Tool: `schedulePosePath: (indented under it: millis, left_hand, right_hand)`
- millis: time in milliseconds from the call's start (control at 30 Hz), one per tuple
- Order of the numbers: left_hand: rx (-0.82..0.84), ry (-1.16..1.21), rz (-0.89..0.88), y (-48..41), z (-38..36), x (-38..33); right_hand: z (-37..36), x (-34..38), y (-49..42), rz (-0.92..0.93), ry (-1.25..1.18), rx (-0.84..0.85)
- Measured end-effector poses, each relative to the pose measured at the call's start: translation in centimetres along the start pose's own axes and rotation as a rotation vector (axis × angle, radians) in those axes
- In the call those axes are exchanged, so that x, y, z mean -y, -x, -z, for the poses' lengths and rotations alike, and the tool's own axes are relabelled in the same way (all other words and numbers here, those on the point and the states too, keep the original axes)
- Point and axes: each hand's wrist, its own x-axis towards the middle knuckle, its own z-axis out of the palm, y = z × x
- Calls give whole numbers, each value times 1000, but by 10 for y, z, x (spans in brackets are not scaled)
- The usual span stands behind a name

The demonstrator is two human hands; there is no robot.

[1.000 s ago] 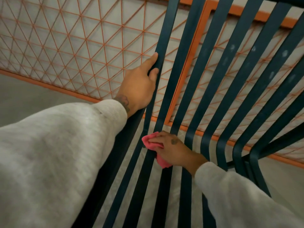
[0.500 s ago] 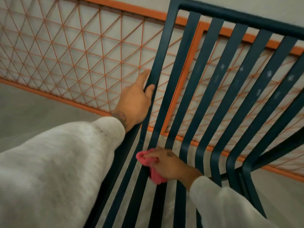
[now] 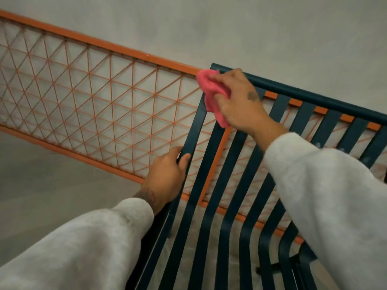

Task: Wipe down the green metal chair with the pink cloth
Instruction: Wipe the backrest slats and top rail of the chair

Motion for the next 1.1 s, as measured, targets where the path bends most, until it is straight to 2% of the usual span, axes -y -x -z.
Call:
schedulePosePath:
  millis: [67, 133, 333, 433, 500, 600, 733, 800, 900, 967, 1100]
  left_hand:
    - [-2, 10, -3, 0, -1, 0]
    - [-13, 22, 0, 0, 0, 1]
    - [-29, 41, -10, 4, 0, 0]
    - [-18, 34, 14, 4, 1, -2]
    - [-8, 38, 31, 4, 2, -2]
    - [2, 56, 39, 5, 3, -4]
    - [-10, 36, 21, 5, 2, -3]
    - [-34, 7, -11, 3, 2, -2]
    - [-36, -53, -68, 3, -1, -7]
    - [-25, -110, -110, 3, 0, -6]
    - [32, -151, -152, -9, 4, -18]
  right_hand:
    - [-10, -3, -10, 92, 210, 36]
    - [-28, -7, -1, 100, 291, 63]
    - [-68, -4, 89, 184, 86, 222]
    - [-57, -14, 69, 210, 175, 306]
    - [-51, -16, 45, 227, 307, 255]
    - [-47, -6, 24, 132, 400, 180]
    - [-64, 11, 52, 85, 284, 160]
    - [-73, 12, 78, 54, 65, 236]
    - [-59, 5, 88, -153, -293, 274]
    - [-41, 2, 87, -232, -326, 303]
    - [15, -21, 80, -165, -145, 267]
